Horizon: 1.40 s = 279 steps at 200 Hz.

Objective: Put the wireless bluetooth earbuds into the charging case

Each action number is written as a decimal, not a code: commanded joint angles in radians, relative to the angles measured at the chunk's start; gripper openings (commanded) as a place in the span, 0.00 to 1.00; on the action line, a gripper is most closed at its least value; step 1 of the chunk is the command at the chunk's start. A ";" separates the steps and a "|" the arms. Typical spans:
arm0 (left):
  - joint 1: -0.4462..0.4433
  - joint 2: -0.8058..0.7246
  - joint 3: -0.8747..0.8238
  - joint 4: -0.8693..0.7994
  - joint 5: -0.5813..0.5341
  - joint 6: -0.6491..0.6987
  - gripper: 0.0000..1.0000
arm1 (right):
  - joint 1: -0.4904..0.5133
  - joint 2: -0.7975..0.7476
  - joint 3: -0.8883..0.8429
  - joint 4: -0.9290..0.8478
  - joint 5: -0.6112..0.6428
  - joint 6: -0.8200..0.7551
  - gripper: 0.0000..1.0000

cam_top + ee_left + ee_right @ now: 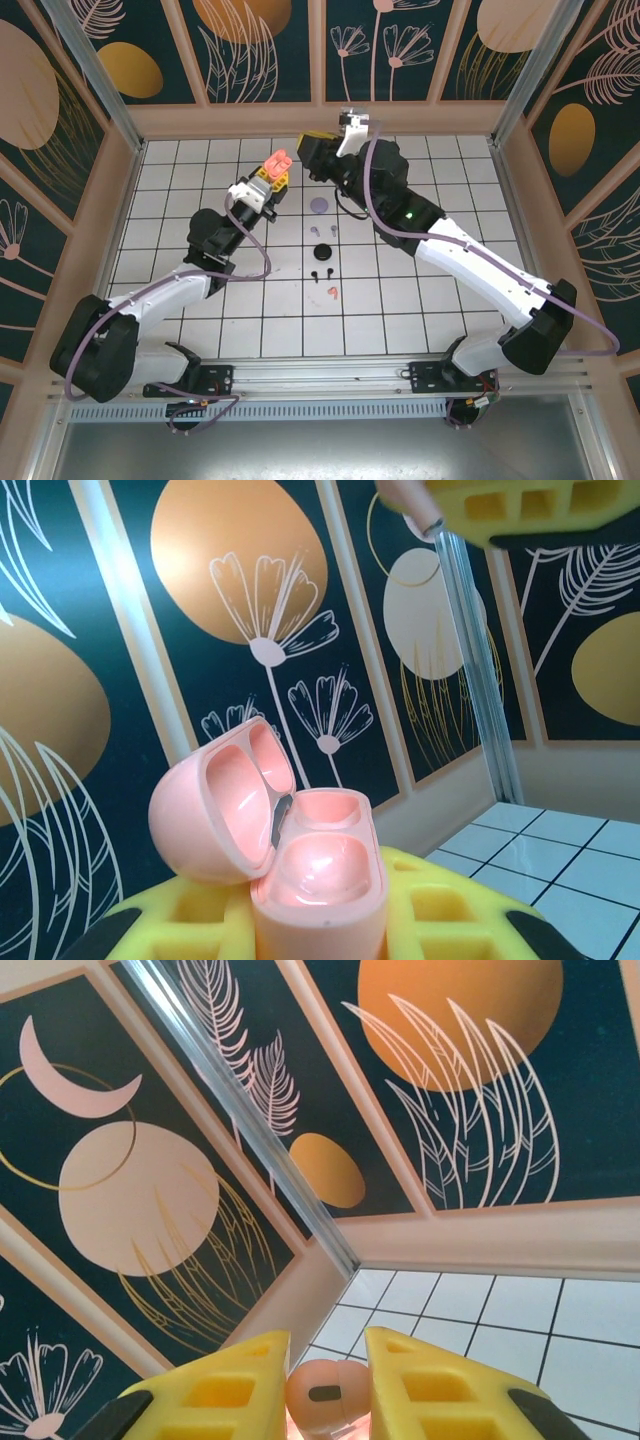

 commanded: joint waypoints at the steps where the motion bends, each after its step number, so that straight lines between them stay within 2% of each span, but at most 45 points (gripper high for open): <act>1: -0.007 0.018 0.038 0.044 0.017 0.030 0.00 | -0.005 -0.013 -0.044 0.165 -0.050 0.008 0.24; 42: -0.007 0.037 0.052 0.048 0.036 -0.009 0.00 | -0.004 0.003 -0.090 0.235 -0.097 0.038 0.24; 79: -0.006 0.046 0.060 0.085 0.064 -0.103 0.00 | 0.001 0.005 -0.145 0.317 -0.140 0.061 0.24; 124: -0.007 0.045 0.069 0.103 0.098 -0.172 0.00 | 0.004 0.021 -0.158 0.340 -0.157 0.076 0.23; 279: -0.007 0.051 0.088 0.072 0.118 -0.183 0.00 | 0.009 0.091 -0.152 0.358 -0.214 0.105 0.22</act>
